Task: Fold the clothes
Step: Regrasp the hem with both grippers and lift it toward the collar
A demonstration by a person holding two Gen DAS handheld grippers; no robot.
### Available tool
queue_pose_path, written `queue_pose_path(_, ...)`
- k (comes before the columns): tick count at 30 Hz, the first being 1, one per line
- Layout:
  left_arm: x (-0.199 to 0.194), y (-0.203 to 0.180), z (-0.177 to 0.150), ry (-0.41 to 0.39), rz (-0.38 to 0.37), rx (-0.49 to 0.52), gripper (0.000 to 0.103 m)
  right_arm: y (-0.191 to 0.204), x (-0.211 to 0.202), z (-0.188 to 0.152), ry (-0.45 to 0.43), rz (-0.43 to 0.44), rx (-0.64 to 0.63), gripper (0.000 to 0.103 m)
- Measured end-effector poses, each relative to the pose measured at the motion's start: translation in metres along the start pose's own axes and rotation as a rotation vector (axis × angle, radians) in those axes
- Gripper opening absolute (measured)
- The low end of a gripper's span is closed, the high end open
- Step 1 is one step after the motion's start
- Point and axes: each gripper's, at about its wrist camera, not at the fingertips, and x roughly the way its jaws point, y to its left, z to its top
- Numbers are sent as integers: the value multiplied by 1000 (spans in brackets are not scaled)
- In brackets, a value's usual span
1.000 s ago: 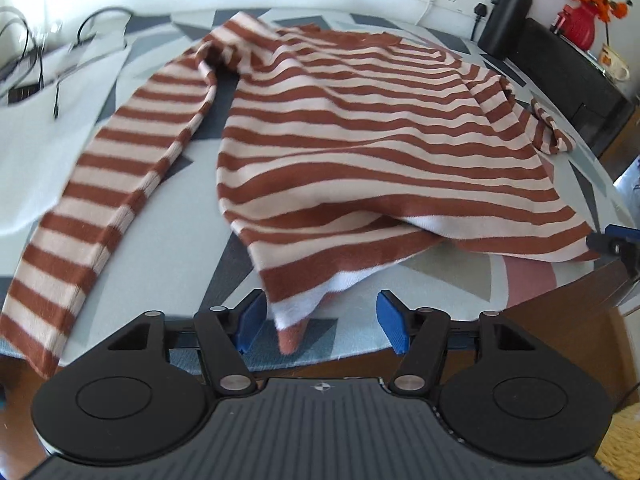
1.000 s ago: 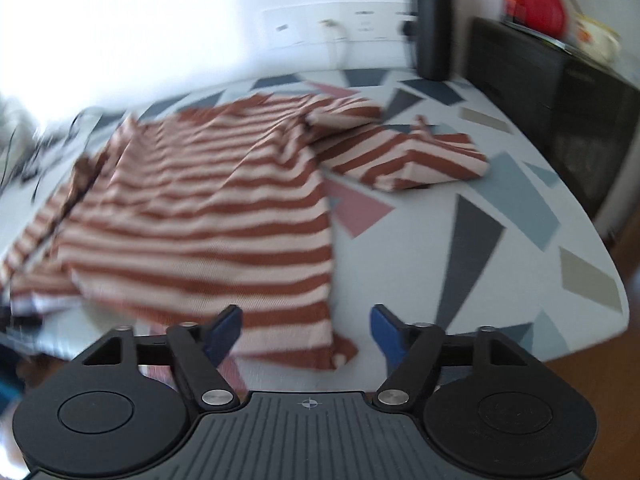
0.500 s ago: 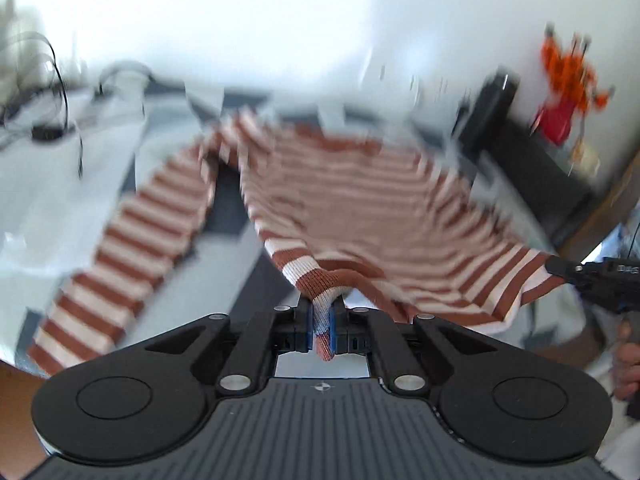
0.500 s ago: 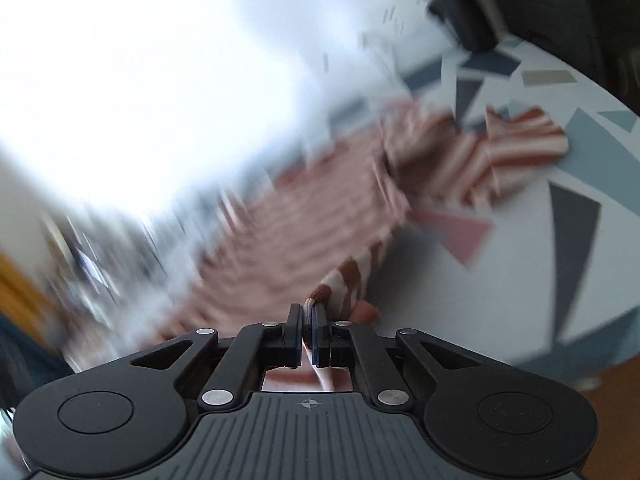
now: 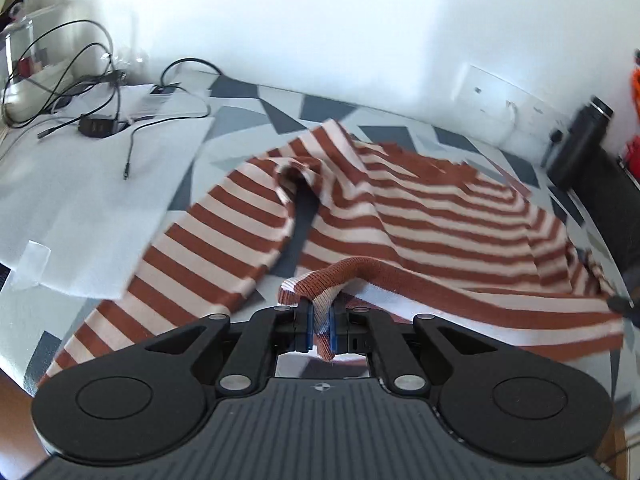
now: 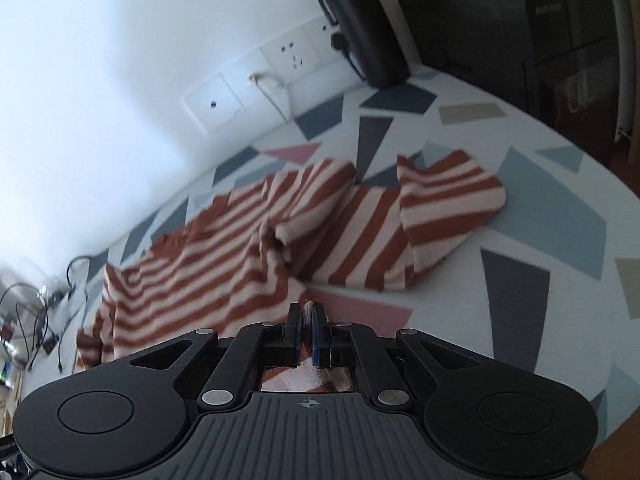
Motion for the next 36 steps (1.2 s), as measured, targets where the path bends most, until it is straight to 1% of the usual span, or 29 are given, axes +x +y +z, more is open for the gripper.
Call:
queue_pose_path(1, 5, 4, 3, 8, -3, -9, 12, 3, 3, 0, 2, -17, -23, 13)
queue_pose_path(2, 11, 7, 7, 16, -5, -18, 16, 4, 8, 0, 15, -33, -43, 32)
queue_pose_path(3, 16, 11, 7, 35, -12, -23, 17, 5, 12, 0, 33, -45, -58, 40)
queue_pose_path(5, 22, 18, 3, 65, -38, -38, 17, 2, 17, -3, 61, -43, -56, 41)
queue_pose_path(7, 22, 27, -4, 79, -94, -90, 18, -3, 16, -6, 78, -37, -41, 42)
queue_pose_path(8, 21, 31, -8, 86, -123, -118, 21, -6, 14, -10, 83, -30, -36, 44)
queue_pose_path(10, 22, 37, -11, 86, -155, -159, 24, -10, 14, -18, 104, -31, -41, 46)
queue_pose_path(12, 22, 42, -13, 83, -185, -199, 24, -15, 17, -24, 120, -26, -26, 46)
queue_pose_path(13, 23, 45, -14, 82, -200, -219, 24, -18, 19, -26, 125, -22, -6, 41)
queue_pose_path(14, 23, 46, -13, 80, -209, -231, 25, -20, 20, -27, 133, -15, 17, 34)
queue_pose_path(15, 23, 46, -12, 78, -216, -241, 25, -20, 21, -27, 139, -5, 37, 30)
queue_pose_path(16, 23, 45, -10, 78, -220, -249, 25, -19, 19, -27, 135, -5, 41, 21)
queue_pose_path(17, 22, 44, -8, 80, -225, -253, 25, -16, 17, -27, 127, -10, 35, 18)
queue_pose_path(18, 21, 44, -6, 81, -232, -256, 25, -13, 14, -27, 120, -16, 30, 17)
queue_pose_path(19, 18, 43, -4, 78, -241, -259, 28, -11, 11, -27, 113, -21, 25, 14)
queue_pose_path(20, 15, 42, -3, 75, -251, -262, 37, -10, 8, -27, 107, -18, 25, 14)
queue_pose_path(21, 12, 42, -2, 68, -255, -261, 43, -10, 6, -26, 105, -10, 32, 14)
queue_pose_path(23, 6, 40, 1, 51, -241, -254, 65, -12, 4, -25, 112, 0, 44, 14)
queue_pose_path(24, 6, 40, 2, 48, -229, -257, 67, -13, 5, -25, 115, 0, 48, 13)
queue_pose_path(25, 7, 39, 4, 46, -216, -260, 68, -14, 5, -26, 118, 0, 51, 11)
queue_pose_path(27, 11, 41, 5, 42, -213, -296, 67, -16, 7, -28, 118, -3, 59, 10)
queue_pose_path(28, 13, 42, 5, 36, -208, -313, 61, -16, 8, -28, 118, -2, 64, 10)
queue_pose_path(29, 15, 43, 5, 30, -202, -330, 34, -16, 8, -29, 118, 0, 70, 9)
queue_pose_path(30, 17, 43, 4, 34, -180, -338, 17, -17, 9, -29, 118, 1, 76, 9)
queue_pose_path(31, 18, 42, 4, 42, -154, -345, 6, -17, 10, -29, 118, 1, 80, 9)
queue_pose_path(33, 11, 38, 1, 35, -126, -335, 5, -19, 10, -29, 122, 9, 93, 7)
queue_pose_path(36, -11, 30, -6, 17, -100, -285, 5, -22, 1, -27, 122, 25, 118, 5)
